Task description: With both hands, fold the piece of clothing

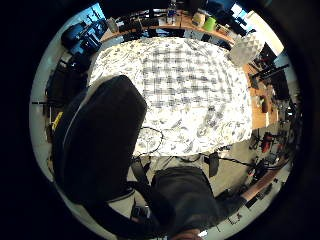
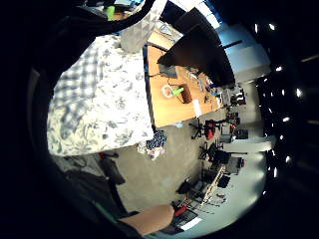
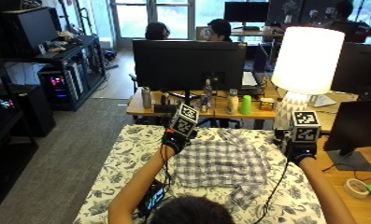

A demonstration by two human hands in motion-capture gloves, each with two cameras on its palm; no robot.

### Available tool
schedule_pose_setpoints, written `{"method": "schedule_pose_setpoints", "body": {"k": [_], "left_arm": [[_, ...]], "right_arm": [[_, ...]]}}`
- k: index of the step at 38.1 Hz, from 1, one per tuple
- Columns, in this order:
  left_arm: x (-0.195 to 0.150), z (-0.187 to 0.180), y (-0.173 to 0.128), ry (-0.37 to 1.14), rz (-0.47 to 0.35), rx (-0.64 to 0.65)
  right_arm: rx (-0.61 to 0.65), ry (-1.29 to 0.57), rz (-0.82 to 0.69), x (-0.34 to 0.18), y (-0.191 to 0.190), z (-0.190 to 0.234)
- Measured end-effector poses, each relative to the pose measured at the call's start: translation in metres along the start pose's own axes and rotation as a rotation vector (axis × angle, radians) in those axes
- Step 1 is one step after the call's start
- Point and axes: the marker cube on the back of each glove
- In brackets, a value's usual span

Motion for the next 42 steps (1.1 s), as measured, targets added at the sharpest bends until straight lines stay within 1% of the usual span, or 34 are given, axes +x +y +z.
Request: {"method": "schedule_pose_setpoints", "body": {"k": [4,9,14,19,22,27,33,37,42], "left_arm": [[0.005,-0.001,0.0,-0.023,-0.001,-0.005],[0.016,-0.012,0.004,-0.065,0.027,0.009],[0.021,-0.013,-0.001,-0.044,0.042,0.01],[0.024,-0.009,-0.006,-0.021,0.054,-0.03],[0.028,-0.007,-0.009,0.005,0.067,-0.056],[0.037,-0.004,-0.015,0.035,0.077,-0.041],[0.048,0.011,-0.026,0.046,0.103,-0.081],[0.056,0.029,-0.033,0.115,0.125,-0.119],[0.069,0.047,-0.037,0.281,0.157,-0.125]], "right_arm": [[0.0,0.009,0.008,0.0,0.009,-0.002],[0.015,0.009,0.009,0.002,0.016,0.002],[-0.007,-0.008,-0.002,0.004,0.01,0.009],[-0.028,-0.014,-0.026,0.001,0.009,0.015],[-0.067,-0.046,-0.081,-0.009,0.012,0.018],[-0.174,-0.072,-0.176,-0.03,0.007,0.039],[-0.188,-0.032,-0.191,-0.044,-0.001,0.05],[-0.196,-0.037,-0.188,-0.046,-0.008,0.058],[-0.2,-0.038,-0.19,-0.047,-0.014,0.066]]}}
